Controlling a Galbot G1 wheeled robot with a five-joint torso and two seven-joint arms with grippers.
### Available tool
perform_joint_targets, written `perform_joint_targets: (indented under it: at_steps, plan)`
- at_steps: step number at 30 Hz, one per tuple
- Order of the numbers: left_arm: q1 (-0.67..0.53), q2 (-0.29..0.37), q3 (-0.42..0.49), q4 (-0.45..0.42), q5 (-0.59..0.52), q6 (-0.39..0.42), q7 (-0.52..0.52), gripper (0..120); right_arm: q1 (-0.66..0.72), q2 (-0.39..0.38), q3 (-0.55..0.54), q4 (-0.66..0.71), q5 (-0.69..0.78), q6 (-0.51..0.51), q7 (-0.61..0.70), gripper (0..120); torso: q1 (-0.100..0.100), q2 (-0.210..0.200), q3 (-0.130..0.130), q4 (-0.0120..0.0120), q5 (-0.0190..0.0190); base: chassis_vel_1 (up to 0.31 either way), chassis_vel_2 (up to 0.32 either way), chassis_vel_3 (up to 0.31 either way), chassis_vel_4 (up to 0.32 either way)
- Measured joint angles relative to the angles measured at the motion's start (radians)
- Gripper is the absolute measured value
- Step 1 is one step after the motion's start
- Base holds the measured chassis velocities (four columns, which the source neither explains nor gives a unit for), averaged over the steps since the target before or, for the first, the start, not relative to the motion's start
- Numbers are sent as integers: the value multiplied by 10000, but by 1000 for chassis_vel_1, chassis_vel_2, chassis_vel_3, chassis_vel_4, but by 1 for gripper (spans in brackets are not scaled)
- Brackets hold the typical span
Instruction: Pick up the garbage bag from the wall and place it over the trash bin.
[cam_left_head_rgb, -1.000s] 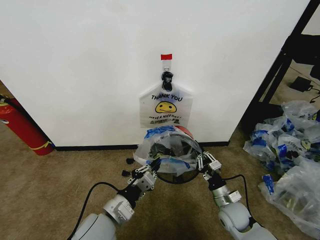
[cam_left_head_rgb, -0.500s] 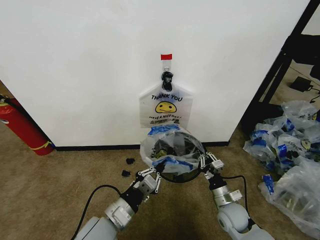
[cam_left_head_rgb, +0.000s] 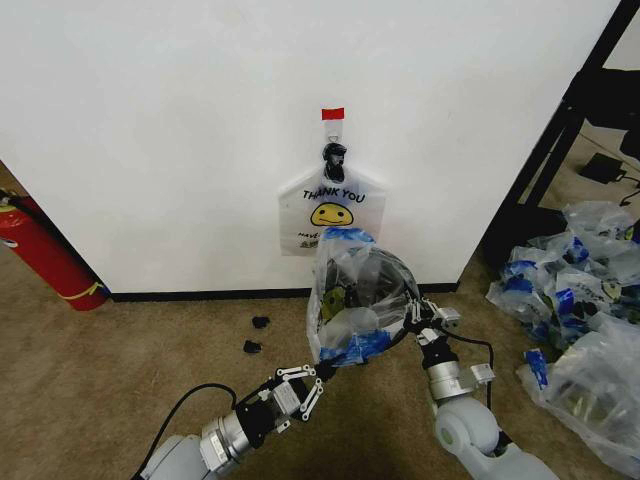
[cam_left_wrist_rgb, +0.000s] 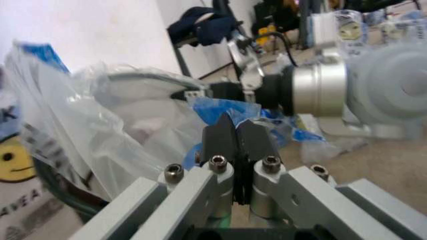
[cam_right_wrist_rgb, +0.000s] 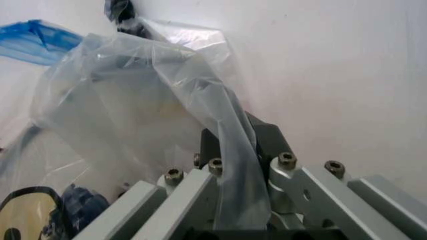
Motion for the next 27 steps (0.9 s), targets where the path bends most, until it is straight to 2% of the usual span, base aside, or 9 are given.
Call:
perform_joint_targets:
  at_steps: [10,13,15,19,24,27]
  plan:
    - [-477,-127,170,699,-312,-38,1696,0,-317,-292,-58,1144,2301,-503,-148,1,0,0,0,0,0,0,0,0,0]
    - [-611,-159,187,916,-314,-39,1819,0,-372,-360,-80,1405,2566,-677,-119,1,0,0,0,1,0,0,0,0,0]
    - [-767,-212,192,1155,-192,-28,1618,0,-449,-433,-84,1621,2744,-870,-102,1,0,0,0,1,0,0,0,0,0]
    - [-1102,-309,-6,1588,498,267,562,0,-687,-659,-68,1918,2946,-1315,-66,1,0,0,0,-1,1,0,0,0,0]
    - [-1270,-202,-273,1770,1085,770,-332,0,-861,-956,-36,2240,3192,-1683,144,1,0,0,0,0,-2,0,0,0,0]
    - [-1306,-142,-348,1823,1172,930,-518,0,-874,-1042,-35,2399,3340,-1837,311,1,0,0,0,-1,2,0,0,0,0]
